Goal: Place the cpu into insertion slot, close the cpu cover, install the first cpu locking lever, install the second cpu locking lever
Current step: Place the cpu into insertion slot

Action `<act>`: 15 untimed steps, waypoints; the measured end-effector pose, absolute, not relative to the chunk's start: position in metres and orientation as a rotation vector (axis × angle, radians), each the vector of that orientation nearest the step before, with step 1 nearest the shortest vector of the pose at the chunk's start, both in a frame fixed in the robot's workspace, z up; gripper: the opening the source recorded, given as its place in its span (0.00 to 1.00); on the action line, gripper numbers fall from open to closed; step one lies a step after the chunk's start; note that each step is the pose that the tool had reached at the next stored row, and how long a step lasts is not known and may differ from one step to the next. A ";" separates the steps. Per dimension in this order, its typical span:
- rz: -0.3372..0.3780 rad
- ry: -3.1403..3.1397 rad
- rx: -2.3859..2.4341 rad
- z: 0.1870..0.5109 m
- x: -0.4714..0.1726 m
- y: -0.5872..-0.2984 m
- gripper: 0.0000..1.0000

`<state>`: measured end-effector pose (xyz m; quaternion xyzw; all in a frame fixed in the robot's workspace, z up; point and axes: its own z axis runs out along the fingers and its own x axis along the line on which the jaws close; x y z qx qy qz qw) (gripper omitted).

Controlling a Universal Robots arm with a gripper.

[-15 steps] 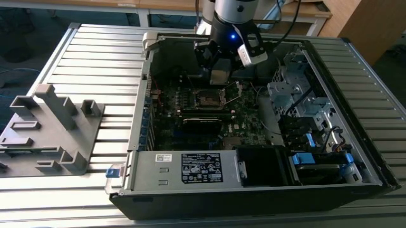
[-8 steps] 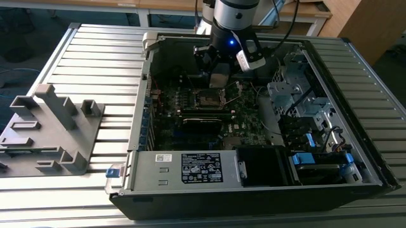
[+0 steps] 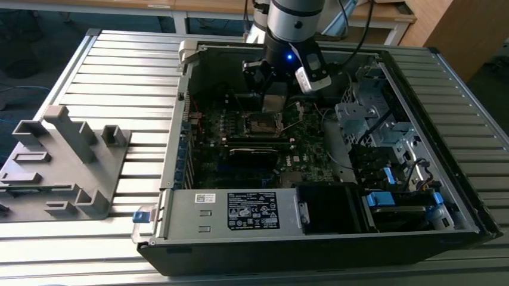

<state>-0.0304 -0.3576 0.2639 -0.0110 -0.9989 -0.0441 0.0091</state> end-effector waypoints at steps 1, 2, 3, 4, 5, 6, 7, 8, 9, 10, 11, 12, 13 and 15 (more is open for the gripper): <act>-0.138 -3.120 -0.034 0.263 -0.030 -0.358 0.54; -0.137 -3.120 -0.034 0.262 -0.030 -0.358 0.54; -0.137 -3.120 -0.034 0.262 -0.030 -0.358 0.54; -0.137 -3.120 -0.034 0.262 -0.030 -0.358 0.54; -0.137 -3.120 -0.034 0.262 -0.030 -0.358 0.54; -0.137 -3.120 -0.034 0.262 -0.030 -0.358 0.54; -0.137 -3.120 -0.034 0.262 -0.030 -0.358 0.54; -0.137 -3.120 -0.034 0.262 -0.030 -0.358 0.54; -0.137 -3.120 -0.034 0.262 -0.030 -0.358 0.54; -0.137 -3.120 -0.034 0.261 -0.030 -0.358 0.54; -0.138 -3.120 -0.034 0.261 -0.030 -0.358 0.54; -0.137 -3.120 -0.034 0.261 -0.030 -0.358 0.54; -0.137 -3.120 -0.034 0.261 -0.030 -0.358 0.54; -0.137 -3.120 -0.034 0.260 -0.030 -0.358 0.54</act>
